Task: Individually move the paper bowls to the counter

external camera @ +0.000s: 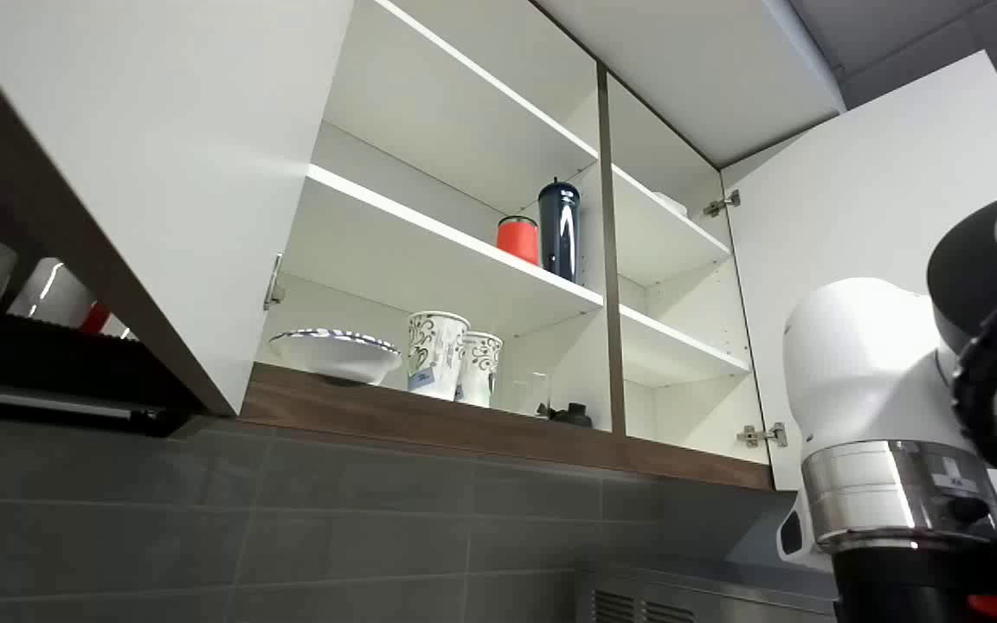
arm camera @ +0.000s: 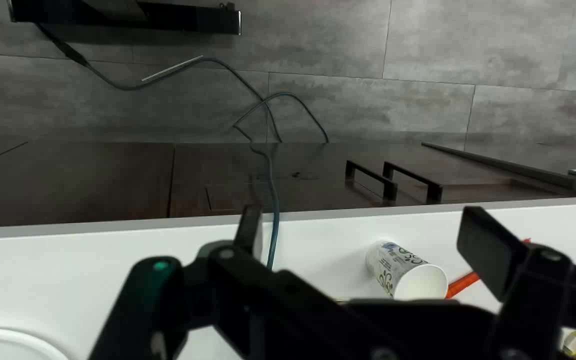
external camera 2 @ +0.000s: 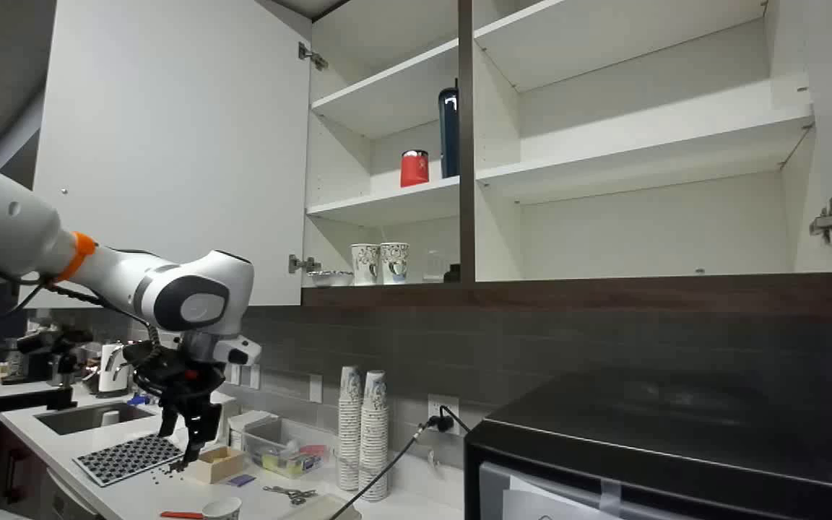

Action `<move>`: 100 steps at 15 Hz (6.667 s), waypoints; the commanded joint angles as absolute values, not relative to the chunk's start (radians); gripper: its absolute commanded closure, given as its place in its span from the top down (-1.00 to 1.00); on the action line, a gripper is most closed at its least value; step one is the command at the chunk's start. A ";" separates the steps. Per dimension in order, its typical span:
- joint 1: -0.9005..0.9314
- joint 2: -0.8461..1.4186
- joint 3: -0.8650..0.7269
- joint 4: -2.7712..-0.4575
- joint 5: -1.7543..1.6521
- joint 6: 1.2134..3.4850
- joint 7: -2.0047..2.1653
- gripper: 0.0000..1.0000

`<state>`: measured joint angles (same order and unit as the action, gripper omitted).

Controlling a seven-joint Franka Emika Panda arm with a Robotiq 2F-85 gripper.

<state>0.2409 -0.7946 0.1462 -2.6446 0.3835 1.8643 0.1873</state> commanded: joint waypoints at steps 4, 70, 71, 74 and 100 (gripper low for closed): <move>0.222 -0.796 0.161 -2.642 0.394 1.857 0.177 1.00; 0.211 0.154 0.291 -1.119 -0.242 1.963 1.149 1.00; 0.212 0.161 0.292 -1.109 -0.243 1.958 1.163 0.97; 0.217 0.181 0.294 -1.079 -0.250 1.949 1.194 0.39; 0.248 0.259 0.290 -0.956 -0.317 1.853 1.207 -0.03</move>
